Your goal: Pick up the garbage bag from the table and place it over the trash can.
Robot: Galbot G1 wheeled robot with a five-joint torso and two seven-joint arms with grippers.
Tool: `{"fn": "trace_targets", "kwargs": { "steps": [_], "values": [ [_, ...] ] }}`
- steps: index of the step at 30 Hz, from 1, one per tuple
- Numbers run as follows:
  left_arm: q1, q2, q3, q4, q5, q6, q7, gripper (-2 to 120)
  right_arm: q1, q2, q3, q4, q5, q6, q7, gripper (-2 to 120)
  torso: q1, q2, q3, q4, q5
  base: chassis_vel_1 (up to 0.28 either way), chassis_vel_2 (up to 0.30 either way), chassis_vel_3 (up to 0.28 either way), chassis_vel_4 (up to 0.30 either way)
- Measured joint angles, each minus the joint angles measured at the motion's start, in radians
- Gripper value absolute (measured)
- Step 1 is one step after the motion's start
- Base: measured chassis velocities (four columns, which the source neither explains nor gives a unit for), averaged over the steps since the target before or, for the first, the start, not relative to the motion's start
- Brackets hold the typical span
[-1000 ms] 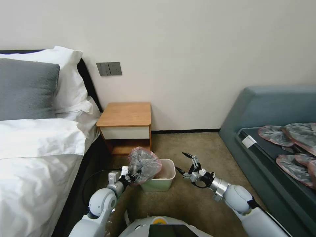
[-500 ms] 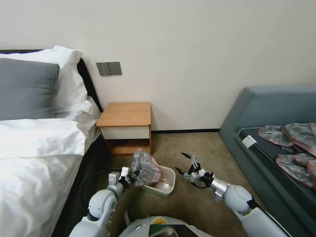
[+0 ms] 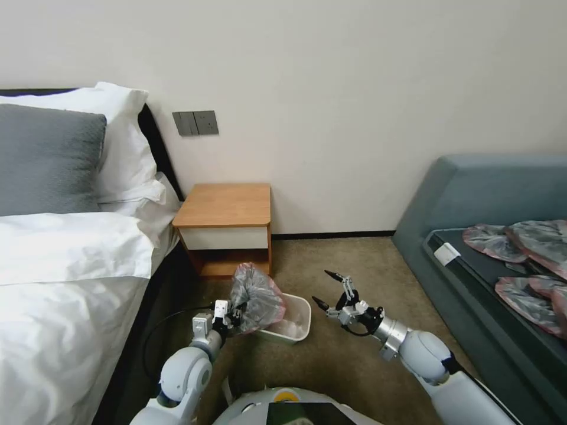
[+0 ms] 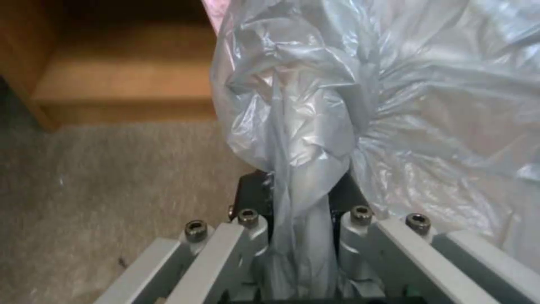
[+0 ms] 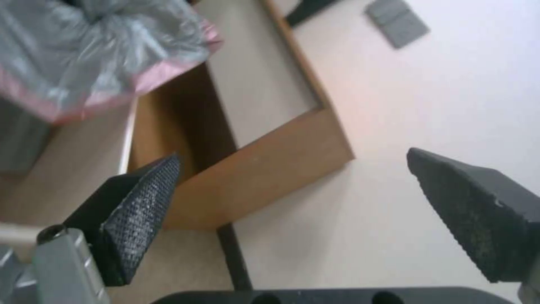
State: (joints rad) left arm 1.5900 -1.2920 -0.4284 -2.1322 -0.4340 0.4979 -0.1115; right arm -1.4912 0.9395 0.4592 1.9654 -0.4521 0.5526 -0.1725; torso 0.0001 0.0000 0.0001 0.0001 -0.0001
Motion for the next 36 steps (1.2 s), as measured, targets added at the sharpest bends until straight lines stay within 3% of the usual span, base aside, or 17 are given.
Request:
{"fn": "trace_targets", "kwargs": {
  "steps": [3,4,7,14,15,20,24,28,30,36],
  "values": [
    [0.016,-0.007,0.0,-0.01,-0.024,-0.137,-0.021,10,-0.018,0.007,-0.02,0.051,0.148,-0.086,0.031,100,0.0,0.0,0.0,-0.0001,0.0,0.0,0.0,0.0,0.0],
    [0.016,-0.007,0.0,-0.01,-0.024,-0.137,-0.021,10,-0.018,0.007,-0.02,0.051,0.148,-0.086,0.031,100,0.0,0.0,0.0,-0.0001,0.0,0.0,0.0,0.0,0.0],
    [0.025,-0.013,-0.008,-0.002,-0.034,-0.257,-0.027,10,-0.043,0.019,-0.041,0.125,0.311,-0.202,0.079,100,0.0,0.0,0.0,-0.0003,0.0,0.0,0.0,0.0,0.0],
    [0.036,-0.014,-0.013,0.027,-0.022,-0.397,-0.012,10,-0.06,0.026,-0.071,0.221,0.497,-0.314,0.119,100,0.0,0.0,0.0,-0.0001,-0.0001,0.0,0.0,0.0,0.0],
    [0.037,-0.015,-0.012,0.042,-0.01,-0.458,-0.006,10,-0.062,0.027,-0.093,0.259,0.582,-0.356,0.135,100,0.0,0.0,0.0,-0.0001,0.0001,0.0,0.0,0.0,0.0],
    [0.044,-0.017,0.001,0.062,0.014,-0.561,0.014,10,-0.052,0.019,-0.155,0.342,0.783,-0.457,0.177,100,0.0,0.0,0.0,-0.0003,0.0,0.0,0.0,0.0,0.0],
    [0.05,-0.019,0.001,0.081,0.05,-0.617,0.037,10,-0.001,-0.014,-0.194,0.373,0.913,-0.52,0.151,100,0.0,0.0,0.0,-0.0001,0.0001,0.0,0.0,0.0,0.0],
    [0.052,-0.018,0.001,0.084,0.051,-0.624,0.042,10,0.034,-0.045,-0.211,0.377,0.979,-0.548,0.115,100,0.0,0.0,0.0,0.0,0.0002,0.0,0.0,0.0,0.0],
    [0.05,-0.017,0.001,0.087,0.068,-0.631,0.049,10,0.085,-0.104,-0.223,0.363,1.064,-0.582,0.033,100,0.0,0.0,0.0,0.0001,0.0001,0.0,0.0,0.0,0.0],
    [0.045,-0.022,0.003,0.093,0.102,-0.646,0.056,10,0.186,-0.186,-0.274,0.297,1.121,-0.609,-0.03,100,0.0,0.0,0.0,-0.0001,0.0003,0.0,0.0,0.0,0.0]
  ]
}}
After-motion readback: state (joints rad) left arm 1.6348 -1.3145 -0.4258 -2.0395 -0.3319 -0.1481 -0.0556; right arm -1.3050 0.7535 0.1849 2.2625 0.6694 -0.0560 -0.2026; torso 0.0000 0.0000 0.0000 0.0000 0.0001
